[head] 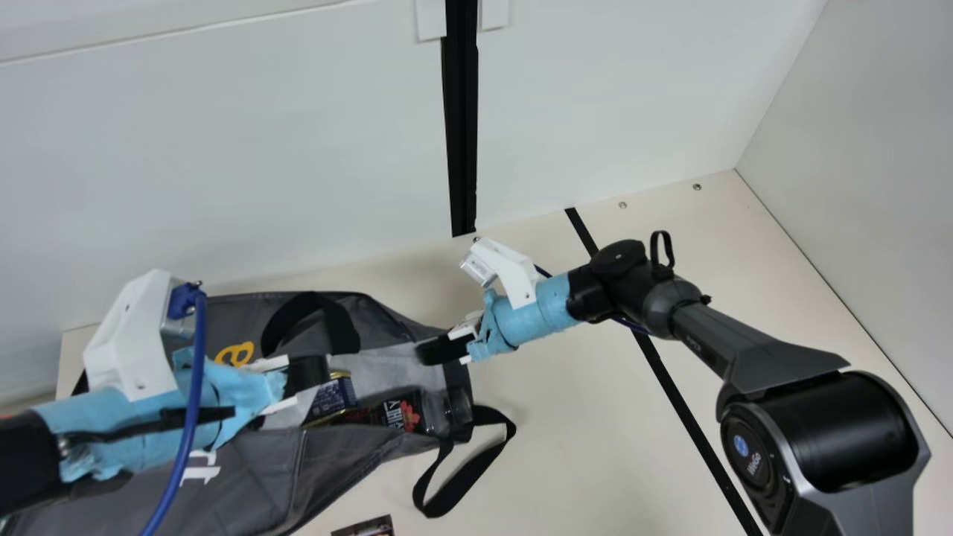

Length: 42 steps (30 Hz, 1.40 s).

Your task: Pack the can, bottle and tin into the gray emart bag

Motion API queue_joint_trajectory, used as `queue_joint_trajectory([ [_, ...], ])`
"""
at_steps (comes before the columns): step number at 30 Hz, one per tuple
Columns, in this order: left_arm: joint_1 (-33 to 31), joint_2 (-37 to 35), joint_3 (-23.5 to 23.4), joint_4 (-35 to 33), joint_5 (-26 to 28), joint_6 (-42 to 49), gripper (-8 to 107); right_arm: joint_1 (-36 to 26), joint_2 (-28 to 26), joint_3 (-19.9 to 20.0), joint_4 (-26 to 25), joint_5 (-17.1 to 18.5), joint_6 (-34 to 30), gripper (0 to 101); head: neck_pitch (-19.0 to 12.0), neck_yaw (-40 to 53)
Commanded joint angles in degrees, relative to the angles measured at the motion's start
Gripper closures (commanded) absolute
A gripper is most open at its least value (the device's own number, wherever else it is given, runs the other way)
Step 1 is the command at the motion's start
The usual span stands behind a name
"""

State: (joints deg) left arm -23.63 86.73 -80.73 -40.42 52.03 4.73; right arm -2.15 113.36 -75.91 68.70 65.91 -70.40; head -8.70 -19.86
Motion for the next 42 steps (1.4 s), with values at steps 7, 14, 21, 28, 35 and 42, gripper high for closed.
queue_joint_trajectory([
  [7, -1.5, 1.71, -2.94, -0.75, -2.07, -0.17, 89, -1.84, -1.84, 0.96, 3.85, 3.99, 1.7, 101, -1.3, -0.14],
  [14, -2.81, 3.72, -6.66, -0.66, -2.86, -0.09, 89, -0.58, -4.61, 3.4, 8.43, 3.99, 2.4, 101, -1.3, -0.14],
  [21, -3.65, 5.59, -10.14, -1.06, -2.6, 1.17, 89, 0.39, -8.13, 4.59, 12.0, 3.99, 3.79, 101, -1.3, -0.14],
  [28, -3.45, 6.5, -12.67, -1.94, -1.46, 3.17, 89, 0.16, -11.54, 5.18, 14.08, 3.99, 5.69, 101, -1.3, -0.14],
  [35, -3.0, 6.55, -14.4, -2.57, -0.74, 4.9, 89, -0.34, -14.79, 5.34, 15.37, 3.99, 7.36, 101, -1.3, -0.14],
  [42, -2.44, 5.92, -15.69, -2.99, -0.35, 6.23, 89, -0.85, -18.21, 4.71, 16.82, 3.99, 9.72, 101, -1.3, -0.14],
])
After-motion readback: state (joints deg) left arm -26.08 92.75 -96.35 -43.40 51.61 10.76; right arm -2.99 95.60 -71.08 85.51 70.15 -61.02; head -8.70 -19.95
